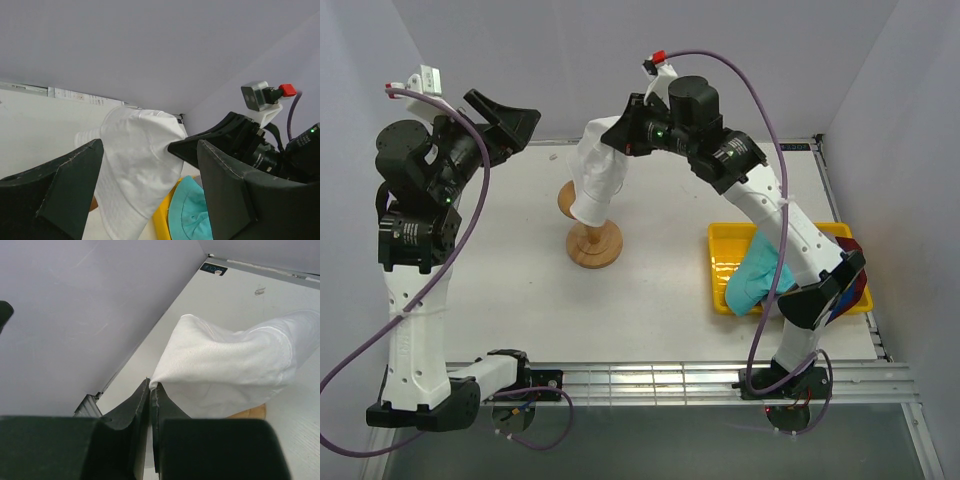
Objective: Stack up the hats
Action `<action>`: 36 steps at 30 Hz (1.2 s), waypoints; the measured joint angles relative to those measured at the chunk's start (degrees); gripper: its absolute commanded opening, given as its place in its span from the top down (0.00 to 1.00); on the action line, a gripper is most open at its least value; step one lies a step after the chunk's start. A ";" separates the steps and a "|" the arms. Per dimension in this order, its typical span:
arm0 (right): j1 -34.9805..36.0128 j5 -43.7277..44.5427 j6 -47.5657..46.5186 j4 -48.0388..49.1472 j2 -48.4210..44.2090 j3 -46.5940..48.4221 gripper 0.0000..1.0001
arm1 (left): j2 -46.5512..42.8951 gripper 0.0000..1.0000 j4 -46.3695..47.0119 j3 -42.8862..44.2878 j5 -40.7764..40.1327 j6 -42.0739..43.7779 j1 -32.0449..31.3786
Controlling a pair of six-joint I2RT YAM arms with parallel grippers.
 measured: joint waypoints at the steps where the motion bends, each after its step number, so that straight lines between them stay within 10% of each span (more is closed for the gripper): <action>1: 0.57 0.07 0.00 0.07 0.48 0.00 0.92 | 0.07 0.13 -0.07 0.63 -0.48 0.02 0.00; 31: 7.80 1.16 -6.19 1.07 9.42 -5.81 0.92 | -0.72 0.11 0.50 -7.02 -3.85 0.35 0.00; 36: 8.35 1.33 -6.86 1.11 9.75 -7.17 0.75 | -1.33 0.11 0.79 -12.44 -4.37 0.31 0.00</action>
